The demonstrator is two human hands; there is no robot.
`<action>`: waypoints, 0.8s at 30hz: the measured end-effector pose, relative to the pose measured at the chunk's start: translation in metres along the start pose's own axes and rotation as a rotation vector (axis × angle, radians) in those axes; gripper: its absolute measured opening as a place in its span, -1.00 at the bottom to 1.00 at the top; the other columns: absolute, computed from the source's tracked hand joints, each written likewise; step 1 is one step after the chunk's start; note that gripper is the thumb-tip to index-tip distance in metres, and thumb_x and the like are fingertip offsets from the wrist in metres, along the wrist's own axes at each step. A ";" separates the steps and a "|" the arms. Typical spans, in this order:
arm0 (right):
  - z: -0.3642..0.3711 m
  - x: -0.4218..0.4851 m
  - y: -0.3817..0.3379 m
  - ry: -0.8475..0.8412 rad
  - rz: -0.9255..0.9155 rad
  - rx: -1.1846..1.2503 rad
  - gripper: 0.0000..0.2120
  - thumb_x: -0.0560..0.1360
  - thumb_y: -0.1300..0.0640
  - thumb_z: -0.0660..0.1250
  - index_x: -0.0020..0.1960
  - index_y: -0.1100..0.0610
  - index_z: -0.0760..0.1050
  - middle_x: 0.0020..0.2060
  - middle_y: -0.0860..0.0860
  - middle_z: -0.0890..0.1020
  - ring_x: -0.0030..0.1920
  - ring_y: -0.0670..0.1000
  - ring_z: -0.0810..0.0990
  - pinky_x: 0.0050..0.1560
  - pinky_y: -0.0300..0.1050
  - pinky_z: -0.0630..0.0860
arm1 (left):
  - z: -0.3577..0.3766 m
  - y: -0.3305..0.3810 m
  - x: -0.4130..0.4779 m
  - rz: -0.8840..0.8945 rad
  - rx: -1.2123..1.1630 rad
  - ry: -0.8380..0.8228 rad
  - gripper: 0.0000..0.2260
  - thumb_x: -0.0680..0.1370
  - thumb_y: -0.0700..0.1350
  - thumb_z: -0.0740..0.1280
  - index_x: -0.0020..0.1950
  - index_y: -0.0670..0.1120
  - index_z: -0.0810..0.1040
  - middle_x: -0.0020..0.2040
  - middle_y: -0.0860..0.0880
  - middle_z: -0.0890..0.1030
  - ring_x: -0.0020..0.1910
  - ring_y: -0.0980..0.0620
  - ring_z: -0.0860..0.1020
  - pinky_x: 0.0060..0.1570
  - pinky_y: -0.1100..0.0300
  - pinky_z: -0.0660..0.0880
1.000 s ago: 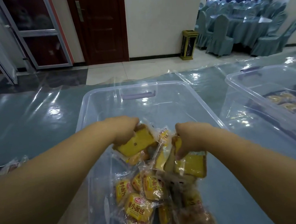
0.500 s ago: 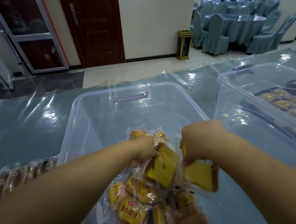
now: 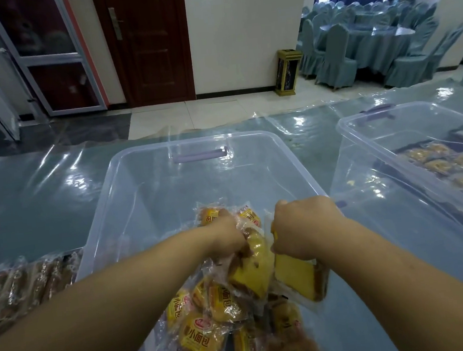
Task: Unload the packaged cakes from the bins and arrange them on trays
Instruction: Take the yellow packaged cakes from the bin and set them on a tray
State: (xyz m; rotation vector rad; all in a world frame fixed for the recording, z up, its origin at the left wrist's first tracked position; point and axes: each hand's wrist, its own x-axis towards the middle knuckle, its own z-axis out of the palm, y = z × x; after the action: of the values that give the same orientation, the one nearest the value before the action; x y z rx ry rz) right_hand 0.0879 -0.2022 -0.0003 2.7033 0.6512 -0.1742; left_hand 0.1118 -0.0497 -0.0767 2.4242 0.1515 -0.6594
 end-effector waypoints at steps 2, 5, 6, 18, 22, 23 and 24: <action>-0.002 0.000 0.001 -0.006 0.050 0.131 -0.76 0.50 -0.05 0.13 0.00 0.11 0.32 -0.31 -0.03 0.35 -0.24 0.07 0.44 -0.42 -0.14 0.14 | -0.008 0.000 -0.006 0.028 0.048 0.052 -0.71 0.37 -0.06 0.50 -0.23 -0.13 0.40 -0.30 -0.04 0.44 -0.37 0.06 0.41 -0.46 0.23 0.30; -0.007 0.001 0.002 0.006 0.089 0.298 -0.61 0.44 -0.22 0.10 0.02 0.08 0.30 -0.25 -0.02 0.40 -0.18 0.08 0.45 -0.27 -0.07 0.28 | -0.025 -0.001 -0.027 0.038 0.042 0.127 -0.70 0.36 -0.10 0.50 -0.33 -0.07 0.36 -0.35 -0.02 0.41 -0.38 0.04 0.38 -0.46 0.21 0.29; -0.008 0.000 0.003 0.012 0.092 0.324 -0.56 0.43 -0.26 0.10 0.06 0.08 0.33 -0.22 -0.02 0.41 -0.17 0.08 0.45 -0.22 -0.05 0.31 | -0.031 -0.002 -0.036 0.033 0.040 0.160 -0.73 0.36 -0.10 0.50 -0.29 -0.07 0.39 -0.32 -0.03 0.44 -0.36 0.02 0.41 -0.45 0.21 0.31; -0.052 -0.028 -0.015 0.588 0.013 0.529 -0.74 0.45 -0.14 0.28 -0.16 -0.03 0.25 -0.35 -0.13 0.37 -0.39 -0.16 0.33 -0.48 -0.19 0.16 | -0.079 -0.036 -0.171 0.274 -0.352 0.834 -0.70 0.39 -0.06 0.48 0.01 0.15 0.44 -0.11 0.21 0.46 -0.18 0.25 0.45 -0.34 0.32 0.33; -0.078 -0.059 -0.040 0.846 0.013 0.624 -0.70 0.41 -0.19 0.33 -0.12 -0.05 0.26 -0.35 -0.18 0.34 -0.38 -0.18 0.32 -0.47 -0.23 0.18 | -0.090 -0.045 -0.227 0.410 -0.426 0.977 -0.71 0.40 0.00 0.47 -0.09 0.27 0.39 -0.11 0.27 0.48 -0.16 0.25 0.50 -0.28 0.33 0.41; -0.085 -0.067 -0.049 0.902 0.009 0.651 -0.69 0.41 -0.19 0.33 -0.12 -0.05 0.27 -0.34 -0.19 0.33 -0.37 -0.18 0.32 -0.46 -0.24 0.20 | -0.093 -0.050 -0.243 0.444 -0.451 0.988 -0.71 0.41 0.00 0.46 -0.07 0.30 0.40 -0.10 0.25 0.52 -0.14 0.22 0.53 -0.23 0.28 0.47; -0.091 -0.077 -0.060 0.952 0.004 0.678 -0.69 0.40 -0.18 0.34 -0.11 -0.05 0.27 -0.34 -0.19 0.33 -0.37 -0.17 0.33 -0.45 -0.25 0.23 | -0.095 -0.056 -0.259 0.472 -0.474 0.995 -0.71 0.41 0.01 0.46 -0.07 0.34 0.42 -0.11 0.25 0.55 -0.14 0.22 0.56 -0.21 0.24 0.50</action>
State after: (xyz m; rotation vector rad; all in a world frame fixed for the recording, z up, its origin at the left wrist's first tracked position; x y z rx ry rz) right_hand -0.0042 -0.1510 0.0813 3.3512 0.9499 1.1586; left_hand -0.0875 0.0642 0.0866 1.9887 0.1054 0.7408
